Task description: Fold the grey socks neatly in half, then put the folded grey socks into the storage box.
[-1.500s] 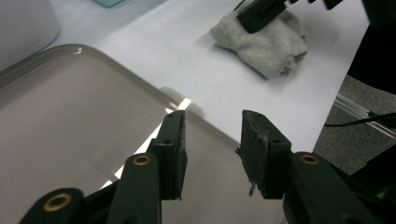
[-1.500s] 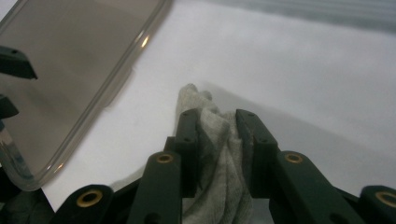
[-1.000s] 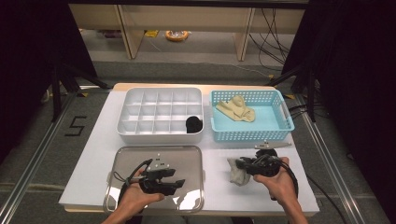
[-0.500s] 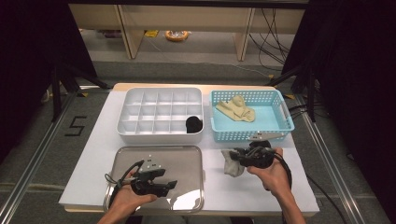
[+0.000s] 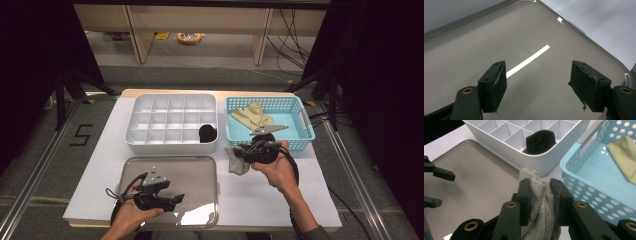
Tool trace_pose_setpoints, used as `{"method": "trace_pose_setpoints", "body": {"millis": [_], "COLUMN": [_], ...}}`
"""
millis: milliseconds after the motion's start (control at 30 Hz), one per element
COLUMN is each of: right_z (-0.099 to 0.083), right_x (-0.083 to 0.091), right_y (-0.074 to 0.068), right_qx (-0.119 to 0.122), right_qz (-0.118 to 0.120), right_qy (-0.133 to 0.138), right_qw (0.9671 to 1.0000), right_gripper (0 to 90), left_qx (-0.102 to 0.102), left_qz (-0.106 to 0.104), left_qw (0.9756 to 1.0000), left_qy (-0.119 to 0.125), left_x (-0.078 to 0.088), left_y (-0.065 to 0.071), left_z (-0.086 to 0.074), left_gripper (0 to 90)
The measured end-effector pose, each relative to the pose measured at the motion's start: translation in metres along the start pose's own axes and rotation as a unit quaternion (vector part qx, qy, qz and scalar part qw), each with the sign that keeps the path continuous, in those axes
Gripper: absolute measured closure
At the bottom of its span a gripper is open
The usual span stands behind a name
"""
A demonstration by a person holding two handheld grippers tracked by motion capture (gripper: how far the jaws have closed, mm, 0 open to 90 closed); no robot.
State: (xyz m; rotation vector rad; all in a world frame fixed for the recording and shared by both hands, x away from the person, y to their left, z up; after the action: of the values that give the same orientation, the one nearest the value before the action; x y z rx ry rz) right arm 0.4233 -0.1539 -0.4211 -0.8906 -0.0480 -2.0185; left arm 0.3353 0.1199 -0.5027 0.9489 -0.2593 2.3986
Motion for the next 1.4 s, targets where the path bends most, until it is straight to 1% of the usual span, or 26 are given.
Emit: {"method": "trace_pose_setpoints", "body": {"millis": [100, 133, 200, 233, 267, 300, 333, 367, 400, 433, 500, 600, 633, 700, 733, 800, 833, 867, 933, 967, 1067, 1133, 1200, 1233, 1333, 1400], "right_z": [0.006, 0.007, 0.011, 0.012, 0.014, 0.016, 0.018, 0.020, 0.021, 0.023, 0.028, 0.032, 0.037, 0.040, 0.045, 0.046, 0.051, 0.052, 0.055, 0.060, 0.067, 0.071, 0.076, 0.083, 0.089, 0.097], "right_x": [-0.005, -0.005, -0.009, -0.008, -0.010, -0.010, -0.012, -0.011, -0.012, -0.012, -0.014, -0.016, -0.018, -0.020, -0.022, -0.024, -0.028, -0.029, -0.029, -0.033, -0.037, -0.039, -0.042, -0.049, -0.054, -0.068], "right_y": [0.002, 0.000, 0.001, 0.001, -0.001, -0.001, 0.000, -0.001, -0.002, -0.004, -0.004, -0.006, -0.009, -0.010, -0.009, -0.011, -0.010, -0.011, -0.012, -0.012, -0.016, -0.015, -0.018, -0.019, -0.021, -0.023], "right_qx": [0.016, 0.009, 0.014, 0.013, 0.008, 0.014, 0.020, 0.021, 0.022, 0.013, 0.026, 0.021, 0.025, 0.028, 0.037, 0.029, 0.041, 0.034, 0.037, 0.047, 0.046, 0.053, 0.053, 0.062, 0.068, 0.079], "right_qz": [-0.001, 0.005, 0.006, 0.003, 0.011, 0.010, 0.007, 0.009, 0.012, 0.008, 0.015, 0.017, 0.019, 0.020, 0.018, 0.021, 0.025, 0.023, 0.022, 0.026, 0.029, 0.031, 0.026, 0.025, 0.022, 0.019], "right_qy": [0.000, -0.007, -0.001, -0.005, -0.003, -0.001, 0.010, 0.001, 0.003, 0.005, 0.008, 0.005, 0.005, 0.008, 0.009, 0.008, 0.009, 0.008, 0.008, 0.014, 0.012, 0.014, 0.012, 0.019, 0.012, 0.008], "right_qw": [0.9999, 0.9999, 0.9999, 0.9999, 0.9999, 0.9998, 0.9997, 0.9997, 0.9997, 0.9999, 0.9995, 0.9996, 0.9995, 0.9994, 0.9991, 0.9993, 0.9988, 0.9991, 0.9990, 0.9985, 0.9985, 0.9980, 0.9982, 0.9976, 0.9973, 0.9966], "right_gripper": [71.3, 71.3, 71.3, 71.3, 71.3, 71.2, 71.2, 71.2, 71.1, 71.1, 71.1, 71.1, 71.1, 71.2, 71.2, 71.2, 71.1, 71.1, 71.1, 71.1, 71.1, 71.0, 71.0, 71.0, 71.0, 70.9], "left_qx": [0.000, -0.001, 0.000, 0.000, 0.000, 0.007, 0.005, 0.005, 0.003, -0.002, 0.001, 0.002, -0.005, -0.002, -0.003, 0.001, 0.001, -0.003, -0.006, -0.010, -0.010, -0.011, -0.009, -0.013, -0.012, -0.014], "left_qz": [0.003, 0.000, 0.002, 0.002, -0.002, 0.000, 0.001, 0.001, 0.002, 0.003, 0.009, 0.006, 0.011, 0.011, 0.010, 0.007, 0.007, 0.007, 0.007, 0.008, 0.007, 0.007, 0.009, 0.008, 0.008, 0.009], "left_qw": [1.0000, 1.0000, 1.0000, 1.0000, 1.0000, 1.0000, 1.0000, 1.0000, 1.0000, 1.0000, 1.0000, 1.0000, 0.9999, 0.9999, 0.9999, 1.0000, 1.0000, 1.0000, 1.0000, 0.9999, 0.9999, 0.9999, 0.9999, 0.9999, 0.9999, 0.9999], "left_qy": [0.000, 0.000, 0.000, -0.001, -0.001, 0.002, 0.001, 0.001, 0.003, 0.004, 0.004, 0.007, 0.002, 0.001, 0.002, 0.005, 0.005, 0.004, 0.003, 0.002, 0.002, 0.002, 0.005, 0.003, 0.005, 0.004], "left_x": [0.001, 0.001, 0.001, 0.001, 0.002, 0.002, 0.002, 0.002, 0.003, 0.004, 0.006, 0.005, 0.006, 0.006, 0.006, 0.006, 0.006, 0.007, 0.007, 0.007, 0.007, 0.008, 0.007, 0.009, 0.009, 0.009], "left_y": [-0.001, -0.001, -0.001, -0.001, -0.001, 0.000, 0.000, 0.000, -0.001, -0.002, -0.002, -0.002, -0.004, -0.003, -0.003, -0.002, -0.002, -0.002, -0.002, -0.002, -0.001, -0.001, 0.000, 0.000, 0.000, 0.000], "left_z": [-0.001, -0.001, -0.002, -0.002, -0.003, -0.003, -0.003, -0.003, -0.003, -0.003, -0.003, -0.003, -0.005, -0.005, -0.006, -0.006, -0.006, -0.006, -0.007, -0.007, -0.008, -0.009, -0.009, -0.009, -0.009, -0.009], "left_gripper": [26.8, 26.6, 26.5, 26.5, 26.4, 26.3, 26.3, 26.2, 26.1, 26.1, 26.0, 25.8, 25.8, 25.6, 25.4, 24.9, 24.5, 23.7, 22.3, 22.0, 21.1, 21.1, 21.1, 21.1, 21.1, 21.1]}}
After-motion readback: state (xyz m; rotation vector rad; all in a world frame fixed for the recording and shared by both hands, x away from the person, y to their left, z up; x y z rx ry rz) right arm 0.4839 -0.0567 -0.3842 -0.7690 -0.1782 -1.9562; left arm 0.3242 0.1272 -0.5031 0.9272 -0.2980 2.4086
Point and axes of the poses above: each handheld gripper's, and its own axes: x roughly backward along the jaws, z roughly out of its top, y roughly to its right, the point moved 5 cm from there along -x, roughly forward along the jaws, and after that the axes turned 12 degrees about z, right-handed, at the moved point
